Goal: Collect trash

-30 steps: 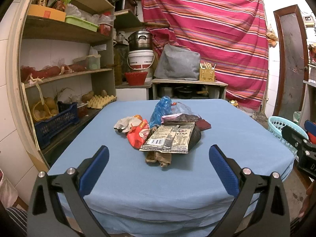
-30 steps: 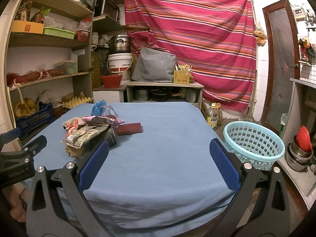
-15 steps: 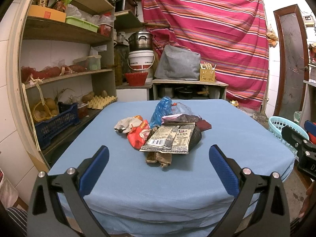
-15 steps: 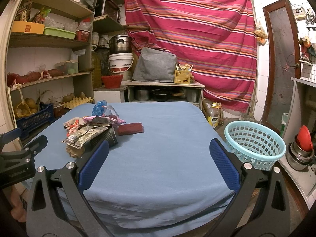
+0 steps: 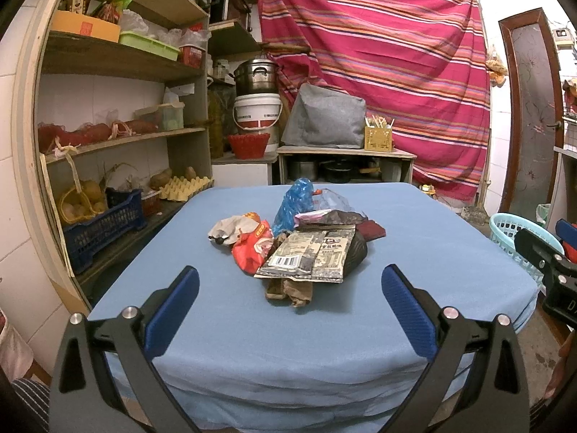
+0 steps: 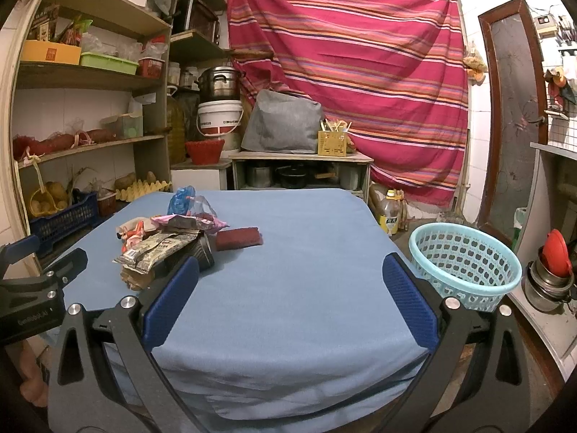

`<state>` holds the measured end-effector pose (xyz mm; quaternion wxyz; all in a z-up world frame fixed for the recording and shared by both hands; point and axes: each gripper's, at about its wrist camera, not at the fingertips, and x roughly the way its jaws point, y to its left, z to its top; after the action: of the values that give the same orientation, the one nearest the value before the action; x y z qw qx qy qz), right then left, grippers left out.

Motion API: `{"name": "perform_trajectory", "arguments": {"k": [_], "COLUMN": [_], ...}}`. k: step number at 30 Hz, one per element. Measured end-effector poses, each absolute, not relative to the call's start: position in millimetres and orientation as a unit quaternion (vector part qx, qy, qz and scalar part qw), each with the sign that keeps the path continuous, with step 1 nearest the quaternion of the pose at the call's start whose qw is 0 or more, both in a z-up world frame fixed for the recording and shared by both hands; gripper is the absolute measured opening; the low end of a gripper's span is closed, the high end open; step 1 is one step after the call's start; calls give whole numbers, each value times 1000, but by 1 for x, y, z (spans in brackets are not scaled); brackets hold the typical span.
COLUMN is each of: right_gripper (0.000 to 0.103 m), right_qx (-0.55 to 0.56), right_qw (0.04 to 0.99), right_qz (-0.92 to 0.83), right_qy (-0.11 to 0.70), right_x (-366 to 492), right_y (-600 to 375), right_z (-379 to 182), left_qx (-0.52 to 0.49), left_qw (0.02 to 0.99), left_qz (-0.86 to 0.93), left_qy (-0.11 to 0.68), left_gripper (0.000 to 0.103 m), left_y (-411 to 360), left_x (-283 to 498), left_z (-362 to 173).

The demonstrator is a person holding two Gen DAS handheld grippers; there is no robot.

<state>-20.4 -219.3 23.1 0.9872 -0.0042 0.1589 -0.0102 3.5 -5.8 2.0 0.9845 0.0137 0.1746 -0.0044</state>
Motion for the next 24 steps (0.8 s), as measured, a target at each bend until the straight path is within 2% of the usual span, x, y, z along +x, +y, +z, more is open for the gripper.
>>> {"name": "perform_trajectory", "arguments": {"k": [24], "right_gripper": [99], "right_qx": [-3], "right_qw": [987], "right_qz": [-10], "right_qy": [159], "right_x": [-20], "right_y": [-218], "right_z": [22], "left_qx": [14], "left_qw": [984], "left_qz": [-6], "left_qy": [175], "left_gripper": [99], "left_y": [-11], "left_x": [5], "left_z": [3]}}
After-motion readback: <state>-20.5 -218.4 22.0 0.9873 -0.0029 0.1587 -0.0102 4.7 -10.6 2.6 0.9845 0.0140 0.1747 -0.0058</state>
